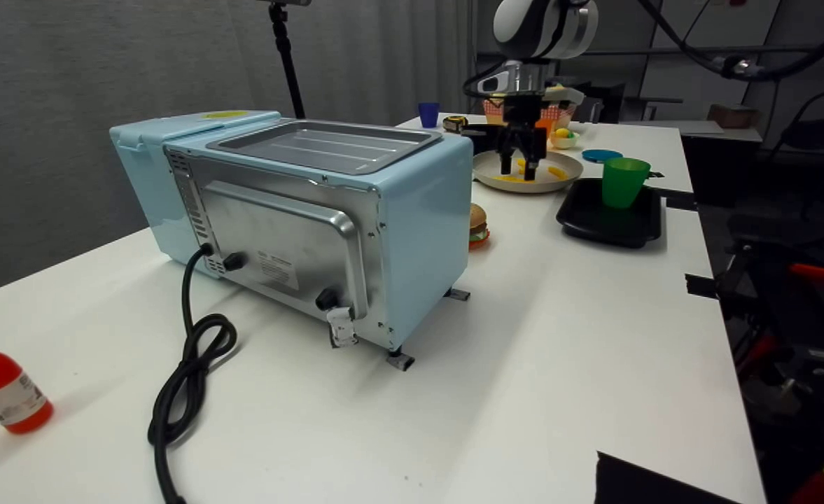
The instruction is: Remove the potato chips from the grey plate and put them in the dark green cup
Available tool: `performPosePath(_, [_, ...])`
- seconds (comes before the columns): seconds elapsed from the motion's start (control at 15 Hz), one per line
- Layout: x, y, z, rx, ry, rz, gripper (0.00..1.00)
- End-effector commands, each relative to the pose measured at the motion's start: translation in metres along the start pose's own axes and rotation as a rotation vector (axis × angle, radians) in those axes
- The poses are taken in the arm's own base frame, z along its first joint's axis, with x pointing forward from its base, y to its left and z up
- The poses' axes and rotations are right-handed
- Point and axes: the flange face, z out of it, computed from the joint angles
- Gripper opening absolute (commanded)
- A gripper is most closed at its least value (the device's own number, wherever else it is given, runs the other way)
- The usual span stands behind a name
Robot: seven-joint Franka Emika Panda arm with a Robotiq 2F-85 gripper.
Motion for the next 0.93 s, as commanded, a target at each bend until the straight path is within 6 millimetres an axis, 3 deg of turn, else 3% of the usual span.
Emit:
performPosePath(0.0, [0.004,0.007,0.002,-0.018,-0.002,-0.131,1.0])
performPosePath(0.87, [0.011,0.004,0.018,-0.142,0.001,-0.373,1.0])
